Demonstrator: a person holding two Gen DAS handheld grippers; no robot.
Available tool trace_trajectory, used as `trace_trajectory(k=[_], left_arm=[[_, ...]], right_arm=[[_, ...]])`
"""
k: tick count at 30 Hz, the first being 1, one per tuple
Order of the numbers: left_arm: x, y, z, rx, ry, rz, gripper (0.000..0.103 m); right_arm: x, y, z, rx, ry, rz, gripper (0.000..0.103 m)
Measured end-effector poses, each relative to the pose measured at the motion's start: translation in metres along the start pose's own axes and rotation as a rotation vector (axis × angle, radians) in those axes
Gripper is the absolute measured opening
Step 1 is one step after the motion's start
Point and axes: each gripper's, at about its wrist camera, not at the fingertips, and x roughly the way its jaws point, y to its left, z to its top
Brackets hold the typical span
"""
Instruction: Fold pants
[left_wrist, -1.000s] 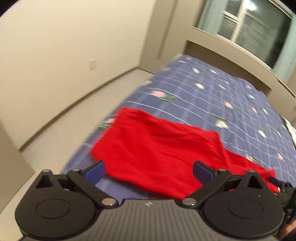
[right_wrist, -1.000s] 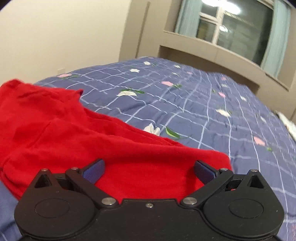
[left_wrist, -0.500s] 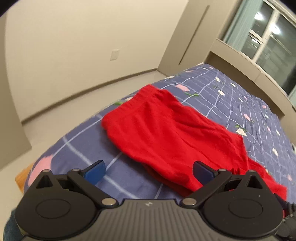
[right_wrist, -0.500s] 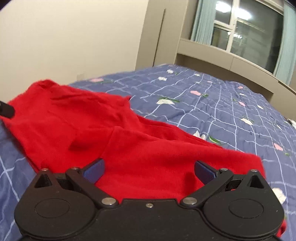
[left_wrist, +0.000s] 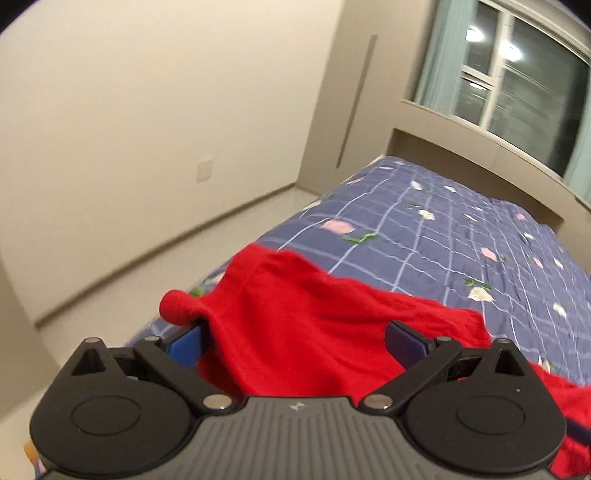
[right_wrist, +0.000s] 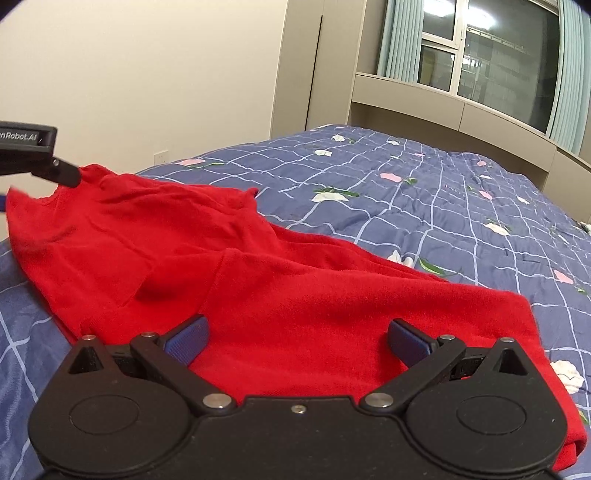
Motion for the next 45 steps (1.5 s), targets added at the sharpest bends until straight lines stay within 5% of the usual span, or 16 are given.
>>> trace_trajectory(k=[7, 12, 20, 21, 23, 26, 34, 36, 37, 45], left_arm=[[-0.001, 0.003, -0.006, 0.014, 0.023, -0.019, 0.103], [0.015, 0.040, -0.013, -0.180, 0.145, -0.034, 0.102], [0.016, 0.073, -0.024, -0.385, 0.051, -0.154, 0.100], [0.015, 0.077, -0.026, -0.423, 0.037, -0.162, 0.097], [0.012, 0.086, -0.028, -0.519, 0.009, -0.180, 0.071], [0.012, 0.092, -0.032, -0.557, -0.004, -0.169, 0.057], [0.031, 0.088, -0.029, -0.550, 0.029, -0.203, 0.068], [0.030, 0.085, -0.030, -0.545, 0.032, -0.162, 0.041], [0.030, 0.086, -0.031, -0.550, 0.049, -0.129, 0.012], [0.016, 0.078, -0.024, -0.548, 0.025, -0.100, 0.006]], right_arm=[[0.000, 0.000, 0.000, -0.002, -0.002, -0.002, 0.102], [0.000, 0.000, 0.000, 0.001, -0.002, 0.000, 0.102], [0.000, -0.003, -0.001, 0.018, -0.001, 0.013, 0.102], [0.000, -0.003, -0.001, 0.018, -0.001, 0.013, 0.102], [0.001, -0.003, -0.001, 0.019, 0.000, 0.014, 0.102], [0.000, -0.004, -0.001, 0.025, 0.000, 0.018, 0.103], [0.000, -0.005, -0.001, 0.034, -0.001, 0.024, 0.103], [0.000, -0.005, -0.001, 0.034, -0.001, 0.025, 0.103], [0.000, -0.005, -0.001, 0.034, -0.001, 0.025, 0.103], [0.002, -0.008, 0.000, 0.048, 0.006, 0.037, 0.103]])
